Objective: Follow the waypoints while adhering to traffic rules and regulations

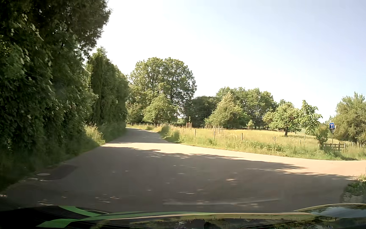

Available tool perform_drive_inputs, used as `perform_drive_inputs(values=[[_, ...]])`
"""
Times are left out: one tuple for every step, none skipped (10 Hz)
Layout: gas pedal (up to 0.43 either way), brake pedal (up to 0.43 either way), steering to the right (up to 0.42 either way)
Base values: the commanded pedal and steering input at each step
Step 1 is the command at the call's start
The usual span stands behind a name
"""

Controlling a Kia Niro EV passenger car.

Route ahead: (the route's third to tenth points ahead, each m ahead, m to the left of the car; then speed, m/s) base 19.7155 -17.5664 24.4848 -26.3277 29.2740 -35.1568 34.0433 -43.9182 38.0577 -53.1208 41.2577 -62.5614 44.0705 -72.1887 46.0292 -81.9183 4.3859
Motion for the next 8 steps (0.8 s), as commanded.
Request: perform_drive_inputs(values=[[0.11, 0.0, 0.255], [0.11, 0.0, 0.261], [0.11, 0.0, 0.263], [0.11, 0.0, 0.262], [0.11, 0.0, 0.26], [0.11, 0.0, 0.256], [0.118, 0.0, 0.255], [0.118, 0.0, 0.255]])
